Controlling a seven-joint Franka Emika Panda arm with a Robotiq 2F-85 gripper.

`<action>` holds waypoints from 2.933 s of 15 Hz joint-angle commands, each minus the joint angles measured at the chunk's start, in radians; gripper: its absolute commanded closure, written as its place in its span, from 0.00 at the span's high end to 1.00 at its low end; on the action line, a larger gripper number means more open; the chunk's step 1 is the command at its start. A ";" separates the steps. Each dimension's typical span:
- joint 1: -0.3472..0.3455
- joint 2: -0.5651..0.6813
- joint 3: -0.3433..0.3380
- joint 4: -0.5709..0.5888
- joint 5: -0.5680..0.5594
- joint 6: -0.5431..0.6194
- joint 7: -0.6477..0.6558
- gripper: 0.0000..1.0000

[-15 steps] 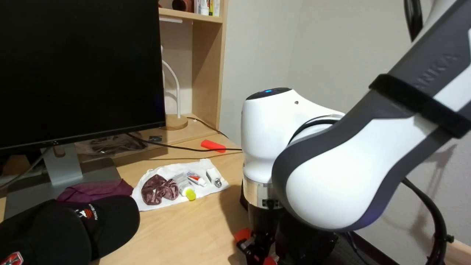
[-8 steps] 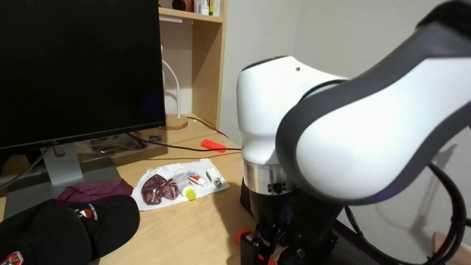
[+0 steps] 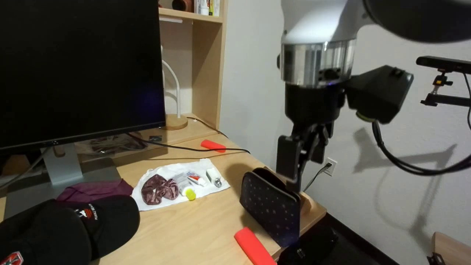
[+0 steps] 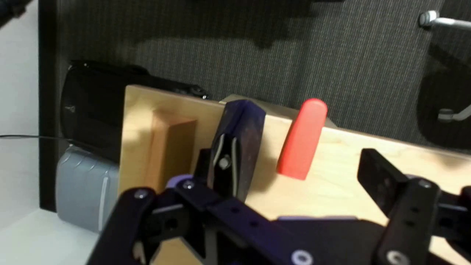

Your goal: Move the orange blocks to the front edge of the desk

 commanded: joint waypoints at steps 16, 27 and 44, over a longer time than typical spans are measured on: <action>-0.137 -0.014 -0.113 0.079 0.007 0.047 -0.165 1.00; -0.172 0.504 -0.169 0.552 0.041 0.232 -0.472 1.00; -0.219 0.920 -0.119 0.966 0.024 0.181 -0.600 1.00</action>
